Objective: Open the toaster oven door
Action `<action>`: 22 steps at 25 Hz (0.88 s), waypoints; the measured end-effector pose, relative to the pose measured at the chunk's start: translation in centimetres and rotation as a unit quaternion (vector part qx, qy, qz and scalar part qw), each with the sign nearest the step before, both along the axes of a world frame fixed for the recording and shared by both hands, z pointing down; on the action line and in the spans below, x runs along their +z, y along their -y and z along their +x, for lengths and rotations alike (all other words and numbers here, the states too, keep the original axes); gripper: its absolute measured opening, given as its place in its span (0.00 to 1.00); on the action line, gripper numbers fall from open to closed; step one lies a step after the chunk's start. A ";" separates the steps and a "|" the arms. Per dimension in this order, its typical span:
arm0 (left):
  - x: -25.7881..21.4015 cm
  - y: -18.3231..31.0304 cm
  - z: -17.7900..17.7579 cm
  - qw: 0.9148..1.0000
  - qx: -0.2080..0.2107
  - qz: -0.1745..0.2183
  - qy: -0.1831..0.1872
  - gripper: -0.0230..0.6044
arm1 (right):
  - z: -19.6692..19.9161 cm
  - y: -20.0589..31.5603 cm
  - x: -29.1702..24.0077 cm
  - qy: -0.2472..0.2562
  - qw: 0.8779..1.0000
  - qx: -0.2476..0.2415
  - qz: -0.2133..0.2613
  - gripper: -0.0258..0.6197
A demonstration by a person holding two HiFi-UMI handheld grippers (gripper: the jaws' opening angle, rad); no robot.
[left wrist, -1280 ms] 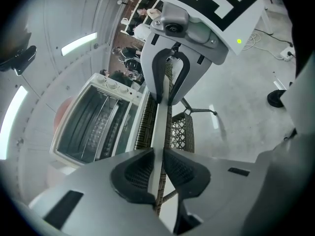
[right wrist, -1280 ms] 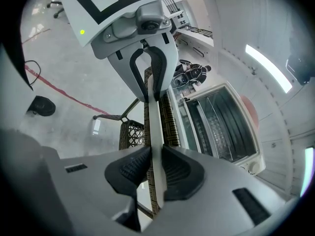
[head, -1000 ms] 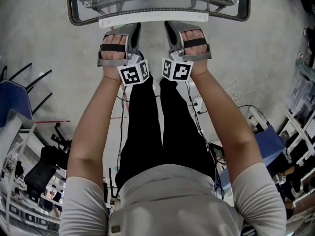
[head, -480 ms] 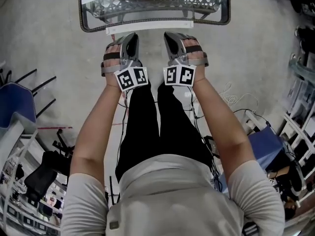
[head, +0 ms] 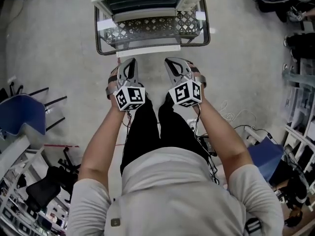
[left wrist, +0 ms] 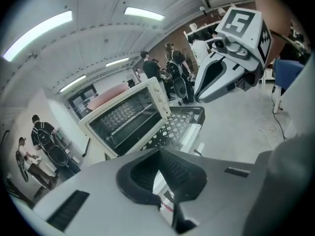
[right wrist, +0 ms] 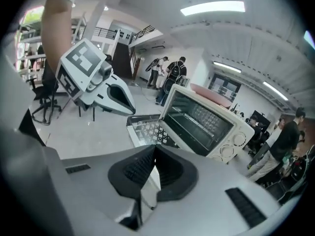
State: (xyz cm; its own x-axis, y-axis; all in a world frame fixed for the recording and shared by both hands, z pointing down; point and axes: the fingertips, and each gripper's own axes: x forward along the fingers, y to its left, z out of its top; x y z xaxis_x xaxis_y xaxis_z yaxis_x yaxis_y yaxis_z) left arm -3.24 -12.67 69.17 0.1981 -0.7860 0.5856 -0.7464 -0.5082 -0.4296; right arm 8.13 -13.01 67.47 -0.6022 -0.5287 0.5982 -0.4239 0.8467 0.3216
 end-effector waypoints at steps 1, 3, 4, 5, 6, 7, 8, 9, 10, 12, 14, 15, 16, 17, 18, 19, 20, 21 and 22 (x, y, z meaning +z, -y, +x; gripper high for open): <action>-1.3 0.2 0.2 1.000 -0.003 0.002 -0.011 0.06 | 0.0 0.2 -1.5 0.015 1.000 0.002 -0.005 0.07; -3.9 0.3 0.7 0.999 -0.006 0.007 -0.036 0.06 | 0.2 0.5 -4.3 0.042 0.999 0.004 -0.014 0.07; -5.2 0.1 1.0 0.999 -0.007 0.009 -0.051 0.06 | 0.3 0.5 -5.7 0.058 0.998 0.007 -0.018 0.07; -6.6 -0.1 1.3 0.998 -0.008 0.012 -0.068 0.06 | 0.4 0.5 -7.1 0.076 0.997 0.011 -0.025 0.07; -8.0 -0.4 1.7 0.996 -0.009 0.015 -0.085 0.06 | 0.6 0.3 -8.5 0.097 0.995 0.017 -0.033 0.07; -9.3 -0.9 1.9 0.995 -0.010 0.018 -0.101 0.06 | 0.8 0.0 -9.9 0.119 0.992 0.022 -0.041 0.07; -10.7 -1.4 2.2 0.993 -0.011 0.020 -0.115 0.06 | 1.1 -0.4 -11.3 0.136 0.989 0.024 -0.047 0.07; -12.0 -1.9 2.3 0.991 -0.013 0.022 -0.128 0.06 | 1.3 -0.8 -12.8 0.149 0.987 0.024 -0.047 0.07; -13.3 -2.3 2.5 0.990 -0.016 0.024 -0.141 0.06 | 1.6 -1.2 -14.3 0.159 0.986 0.022 -0.046 0.07; -15.9 -2.8 2.7 0.985 -0.022 0.031 -0.170 0.06 | 2.2 -1.8 -16.9 0.175 0.984 0.020 -0.040 0.07; -18.7 -3.1 3.1 0.979 -0.026 0.044 -0.196 0.06 | 2.8 -2.5 -18.7 0.184 0.982 0.015 -0.033 0.07; -20.0 -3.3 3.4 0.977 -0.026 0.051 -0.205 0.06 | 3.2 -2.8 -19.4 0.189 0.981 0.015 -0.032 0.07; -21.2 -3.6 3.6 0.975 -0.026 0.058 -0.211 0.06 | 3.6 -3.2 -20.1 0.195 0.980 0.018 -0.032 0.07; -22.4 -3.9 4.0 0.974 -0.026 0.064 -0.216 0.06 | 4.1 -3.5 -20.9 0.201 0.979 0.020 -0.031 0.07; -23.4 -4.1 4.3 0.972 -0.025 0.071 -0.222 0.06 | 4.6 -3.8 -21.7 0.205 0.978 0.019 -0.028 0.07; -24.4 -4.3 4.6 0.970 -0.026 0.077 -0.229 0.06 | 4.9 -4.1 -22.5 0.211 0.977 0.018 -0.026 0.07; -25.2 -4.5 4.9 0.967 -0.028 0.082 -0.238 0.06 | 5.2 -4.4 -23.2 0.217 0.976 0.017 -0.026 0.07; -26.0 -4.7 5.2 0.965 -0.030 0.086 -0.247 0.06 | 5.5 -4.8 -23.9 0.224 0.974 0.015 -0.027 0.07; -26.8 -4.9 5.6 0.962 -0.033 0.090 -0.255 0.06 | 5.8 -5.2 -24.5 0.230 0.973 0.013 -0.028 0.07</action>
